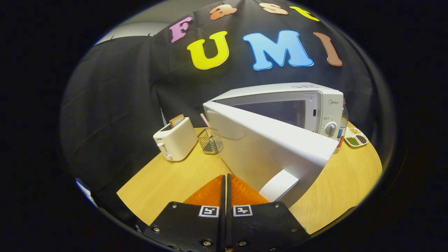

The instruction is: Open the microwave, put the food inside, and close the microwave door.

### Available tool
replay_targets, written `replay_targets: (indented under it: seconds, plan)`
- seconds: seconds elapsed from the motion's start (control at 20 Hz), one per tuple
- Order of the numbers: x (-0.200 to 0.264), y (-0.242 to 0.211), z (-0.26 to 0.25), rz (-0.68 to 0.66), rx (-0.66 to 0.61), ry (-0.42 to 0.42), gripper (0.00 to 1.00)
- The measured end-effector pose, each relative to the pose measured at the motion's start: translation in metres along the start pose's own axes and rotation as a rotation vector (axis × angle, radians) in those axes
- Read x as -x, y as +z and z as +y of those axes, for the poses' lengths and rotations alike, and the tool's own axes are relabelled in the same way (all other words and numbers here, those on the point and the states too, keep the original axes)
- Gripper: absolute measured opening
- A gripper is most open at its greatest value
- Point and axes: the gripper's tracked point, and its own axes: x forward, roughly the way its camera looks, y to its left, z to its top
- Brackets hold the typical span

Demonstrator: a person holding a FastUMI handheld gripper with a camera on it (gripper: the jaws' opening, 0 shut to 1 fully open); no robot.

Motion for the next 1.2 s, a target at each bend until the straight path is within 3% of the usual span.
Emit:
replay_targets:
  seconds: [0.6,1.2]
  plan:
    - [-0.035,0.038,-0.081,-0.047,-0.05,-0.12,0.0]
    - [-0.088,0.073,-0.136,-0.065,-0.076,-0.185,0.0]
